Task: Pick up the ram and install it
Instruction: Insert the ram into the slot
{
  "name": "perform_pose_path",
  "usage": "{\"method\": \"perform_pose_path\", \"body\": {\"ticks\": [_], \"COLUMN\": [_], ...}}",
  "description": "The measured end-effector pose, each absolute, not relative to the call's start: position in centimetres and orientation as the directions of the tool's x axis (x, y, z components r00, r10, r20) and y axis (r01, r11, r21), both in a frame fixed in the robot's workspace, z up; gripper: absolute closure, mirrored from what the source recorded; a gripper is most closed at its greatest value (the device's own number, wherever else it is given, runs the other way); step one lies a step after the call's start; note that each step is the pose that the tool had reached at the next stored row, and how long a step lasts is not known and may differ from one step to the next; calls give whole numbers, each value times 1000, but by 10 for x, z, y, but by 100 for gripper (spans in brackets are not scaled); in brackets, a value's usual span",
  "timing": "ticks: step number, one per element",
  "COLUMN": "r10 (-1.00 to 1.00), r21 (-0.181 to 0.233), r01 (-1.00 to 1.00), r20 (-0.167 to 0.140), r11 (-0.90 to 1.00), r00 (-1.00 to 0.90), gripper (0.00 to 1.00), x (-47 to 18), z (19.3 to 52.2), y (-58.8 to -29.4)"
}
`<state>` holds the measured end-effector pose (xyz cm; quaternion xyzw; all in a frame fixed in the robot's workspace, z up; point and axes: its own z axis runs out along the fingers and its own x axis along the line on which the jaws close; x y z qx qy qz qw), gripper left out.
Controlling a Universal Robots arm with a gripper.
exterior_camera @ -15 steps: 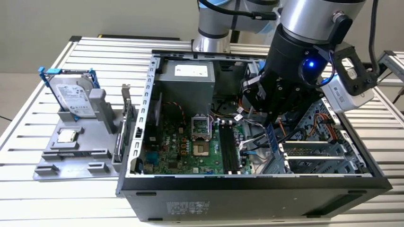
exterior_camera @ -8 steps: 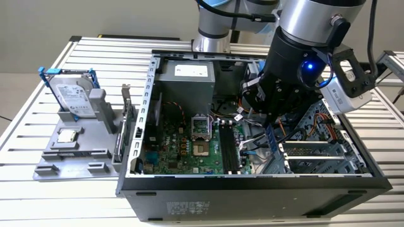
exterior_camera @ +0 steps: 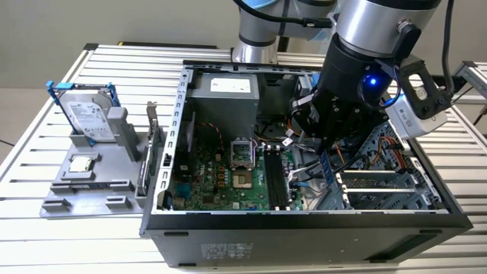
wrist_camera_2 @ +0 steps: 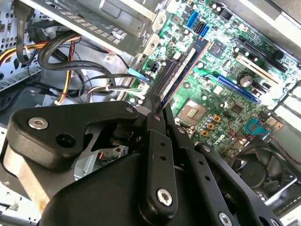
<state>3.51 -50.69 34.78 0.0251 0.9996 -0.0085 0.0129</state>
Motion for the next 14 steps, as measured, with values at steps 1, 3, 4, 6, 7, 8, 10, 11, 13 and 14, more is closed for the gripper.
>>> {"method": "perform_pose_path", "body": {"ticks": [1, 3, 4, 6, 7, 8, 10, 11, 13, 14], "r10": [50, 50, 50, 50, 50, 50, 50, 50, 50, 50], "r21": [-16, -16, -16, -17, -16, -16, -16, -16, -16, -16], "r01": [50, 50, 50, 50, 50, 50, 50, 50, 50, 50], "r20": [-26, -26, -26, -26, -26, -26, -26, -26, -26, -26], "r11": [999, 999, 999, 999, 999, 999, 999, 999, 999, 999], "r00": [-998, -998, -998, -998, -998, -998, -998, -998, -998, -998], "gripper": [100, 100, 100, 100, 100, 100, 100, 100, 100, 100], "x": [35, 35, 35, 35, 35, 34, 34, 34, 33, 32], "z": [348, 347, 347, 347, 346, 346, 345, 345, 344, 343], "y": [-507, -507, -507, -507, -507, -507, -507, -507, -507, -507]}}
